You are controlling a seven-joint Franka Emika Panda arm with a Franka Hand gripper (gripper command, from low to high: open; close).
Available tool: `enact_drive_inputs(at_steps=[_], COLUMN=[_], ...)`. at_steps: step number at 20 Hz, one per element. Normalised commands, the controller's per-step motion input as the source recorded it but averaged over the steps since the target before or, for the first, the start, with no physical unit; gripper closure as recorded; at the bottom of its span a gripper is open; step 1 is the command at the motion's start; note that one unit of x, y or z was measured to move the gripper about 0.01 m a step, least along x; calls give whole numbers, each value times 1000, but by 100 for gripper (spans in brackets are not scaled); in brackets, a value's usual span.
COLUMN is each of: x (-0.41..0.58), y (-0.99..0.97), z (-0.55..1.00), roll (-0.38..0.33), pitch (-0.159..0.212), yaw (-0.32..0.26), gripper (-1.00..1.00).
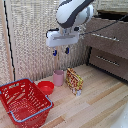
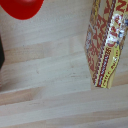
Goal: Transport the gripper mindfully toward the orange-red bowl and clasp it to elevate with ease. Ensure your robot's arm aligns efficiently with the top drawer's opening. Carefully slide the orange-red bowl into the designated spot with precision. After confirmation, withdraw the gripper gently. Close the drawer smoothly by transitioning the gripper to its handle.
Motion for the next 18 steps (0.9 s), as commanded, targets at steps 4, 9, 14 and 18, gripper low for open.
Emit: enact_drive_inputs(at_steps=[4, 9, 14, 18], x=[-41, 0, 0, 0], y=[209, 268, 303, 310], z=[-266, -345, -339, -391], roll=[-50, -66, -75, -80], pitch=[6, 8, 25, 42], yaw=[-76, -109, -115, -110], gripper=[-100, -100, -100, -100])
